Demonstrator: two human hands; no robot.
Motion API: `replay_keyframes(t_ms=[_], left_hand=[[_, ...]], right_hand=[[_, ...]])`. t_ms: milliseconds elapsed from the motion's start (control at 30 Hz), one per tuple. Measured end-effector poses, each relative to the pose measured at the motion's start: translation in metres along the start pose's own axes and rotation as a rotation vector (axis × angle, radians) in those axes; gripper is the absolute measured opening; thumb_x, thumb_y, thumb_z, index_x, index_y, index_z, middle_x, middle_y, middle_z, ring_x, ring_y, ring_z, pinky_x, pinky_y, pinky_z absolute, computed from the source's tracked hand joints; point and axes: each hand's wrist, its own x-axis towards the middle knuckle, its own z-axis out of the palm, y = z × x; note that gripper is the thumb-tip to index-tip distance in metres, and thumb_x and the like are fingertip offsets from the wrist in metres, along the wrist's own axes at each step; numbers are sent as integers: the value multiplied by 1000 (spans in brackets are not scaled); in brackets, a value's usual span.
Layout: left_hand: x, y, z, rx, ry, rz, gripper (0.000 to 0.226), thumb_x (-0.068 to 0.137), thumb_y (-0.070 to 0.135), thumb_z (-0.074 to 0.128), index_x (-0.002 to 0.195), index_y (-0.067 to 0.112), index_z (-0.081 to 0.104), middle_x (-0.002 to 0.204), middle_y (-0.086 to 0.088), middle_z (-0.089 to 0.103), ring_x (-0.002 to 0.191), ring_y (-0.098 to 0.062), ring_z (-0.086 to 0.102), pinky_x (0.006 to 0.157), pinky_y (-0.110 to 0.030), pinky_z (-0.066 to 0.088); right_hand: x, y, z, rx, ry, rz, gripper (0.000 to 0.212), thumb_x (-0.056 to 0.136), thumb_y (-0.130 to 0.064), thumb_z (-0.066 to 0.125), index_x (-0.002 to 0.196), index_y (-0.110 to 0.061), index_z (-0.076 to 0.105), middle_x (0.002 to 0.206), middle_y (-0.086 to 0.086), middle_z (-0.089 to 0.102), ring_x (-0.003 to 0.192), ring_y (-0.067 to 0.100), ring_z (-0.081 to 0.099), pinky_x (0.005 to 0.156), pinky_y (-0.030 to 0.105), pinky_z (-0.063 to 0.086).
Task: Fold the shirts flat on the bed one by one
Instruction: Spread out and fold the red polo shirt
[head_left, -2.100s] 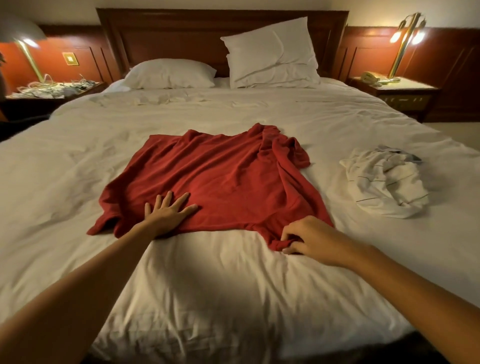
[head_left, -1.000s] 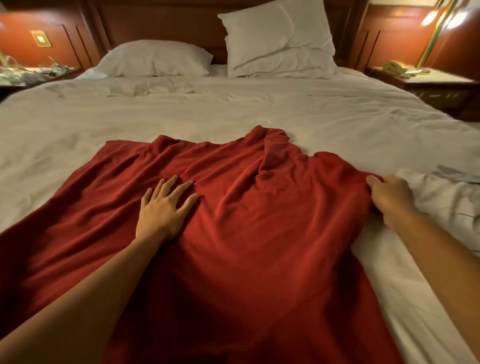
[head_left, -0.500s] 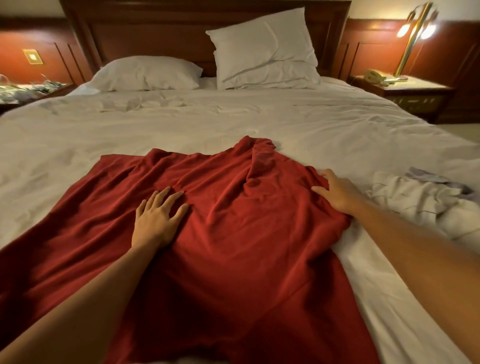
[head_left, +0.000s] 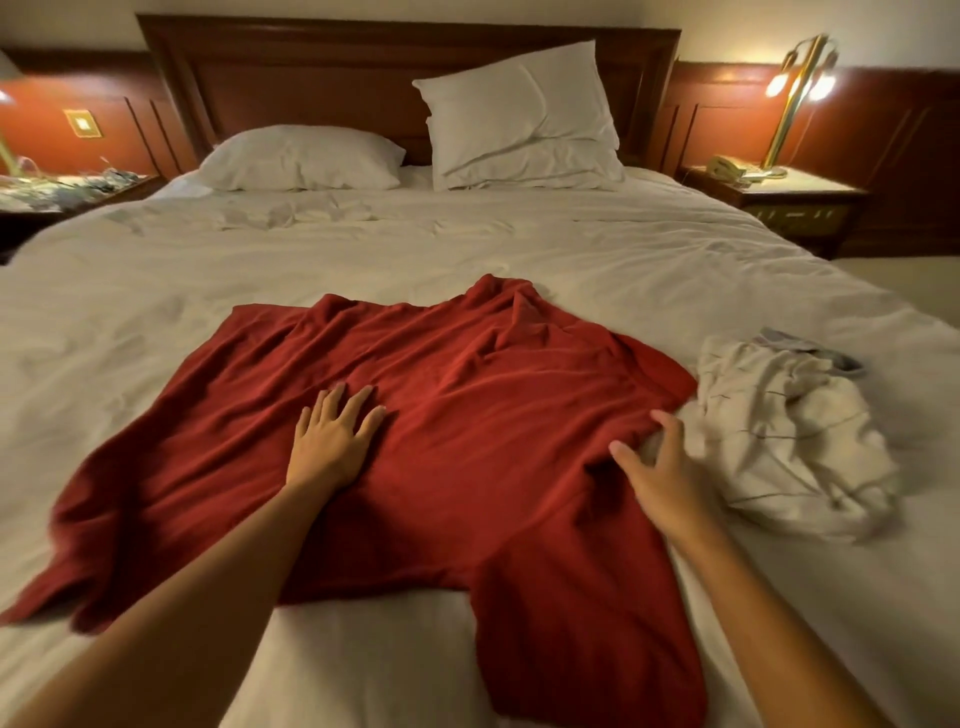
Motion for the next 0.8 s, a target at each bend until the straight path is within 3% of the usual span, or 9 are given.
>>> replay_keyframes(t_ms=[200,333,400,467,500,567,633,700,800], left_hand=[[-70,-5,-21,187,-153,76,57,103,55,26,157,44,11,167,-7,2,154,-26,1,125,-44,4],[-101,-14,-37,234,-204,65,59,103,58,24,156,46,4,168,-4,1,154,-26,0,124,-44,3],[-111,-17,-43,291,-231,79,59,103,58,22,156,46,2,168,-3,0,154,-27,-1,124,-46,3],[-119,-19,-49,307,-257,84,58,103,59,22,156,46,3,168,-3,-1,154,-28,-2,124,-47,3],[-122,-19,-52,298,-271,76,58,103,59,22,156,46,4,168,-2,-1,154,-28,-2,124,-47,3],[-129,-19,-57,290,-303,78,58,103,59,22,157,45,5,168,0,-2,154,-28,-4,124,-48,2],[-137,-19,-63,327,-332,109,58,103,58,22,157,44,5,168,1,-3,154,-29,-4,123,-49,2],[-144,-21,-68,320,-333,119,59,103,58,22,157,42,5,168,-1,-3,154,-29,-3,123,-49,3],[-151,-29,-75,291,-336,123,59,103,59,22,157,43,7,168,-1,-1,154,-27,-1,124,-48,4]], right_hand=[[-59,-5,-9,-23,-90,-21,43,93,-15,65,133,-22,50,130,13,62,116,32,59,90,29,42],[-81,15,-43,-31,-119,9,36,91,-12,68,123,-23,56,131,11,61,116,27,58,93,33,44],[-95,17,-53,-35,-152,32,34,91,-20,68,121,-28,56,118,10,66,93,22,66,76,31,50],[-113,12,-57,40,-161,87,33,91,-31,67,121,-33,55,92,8,69,56,16,64,48,25,46],[-122,9,-59,72,-162,103,35,90,-37,67,123,-35,53,86,7,68,50,15,63,43,24,45],[-142,1,-57,88,-186,66,53,83,-57,69,129,-41,49,94,-1,66,68,15,67,58,27,51],[-162,-5,-51,31,-212,-23,75,72,-74,65,137,-44,42,106,-8,55,94,14,59,80,28,46],[-173,-9,-41,6,-190,-113,75,73,-68,71,137,-42,40,112,-9,52,100,13,54,82,28,43],[-176,-10,-36,-22,-103,-196,60,79,-36,81,127,-30,46,112,-6,57,97,17,57,76,26,40]])
